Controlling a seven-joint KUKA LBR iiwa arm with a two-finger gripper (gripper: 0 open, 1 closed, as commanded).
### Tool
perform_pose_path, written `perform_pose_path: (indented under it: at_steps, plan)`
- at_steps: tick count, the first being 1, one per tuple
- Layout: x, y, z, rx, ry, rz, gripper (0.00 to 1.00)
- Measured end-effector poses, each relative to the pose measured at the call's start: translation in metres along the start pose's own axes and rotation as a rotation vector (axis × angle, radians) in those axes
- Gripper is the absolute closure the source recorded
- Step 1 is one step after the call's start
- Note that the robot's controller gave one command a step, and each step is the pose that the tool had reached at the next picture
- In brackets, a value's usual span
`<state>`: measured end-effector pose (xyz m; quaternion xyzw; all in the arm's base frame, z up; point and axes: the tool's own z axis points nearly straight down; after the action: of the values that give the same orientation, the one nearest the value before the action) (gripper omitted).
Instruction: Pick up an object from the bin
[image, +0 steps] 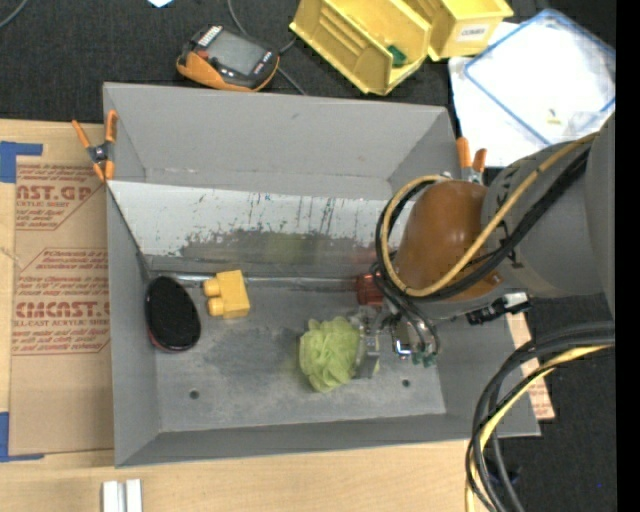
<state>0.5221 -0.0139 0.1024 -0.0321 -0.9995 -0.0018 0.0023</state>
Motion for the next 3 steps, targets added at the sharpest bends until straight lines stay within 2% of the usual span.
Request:
perform_pose_path:
  at_steps: [1,2,3]
  plan:
    - [0.015,-0.005,-0.013,0.0,-0.021,0.064,1.0]
    - [0.02,0.017,-0.11,0.0,-0.014,0.011,1.0]
    - [0.016,0.013,-0.01,0.001,0.001,0.091,1.0]
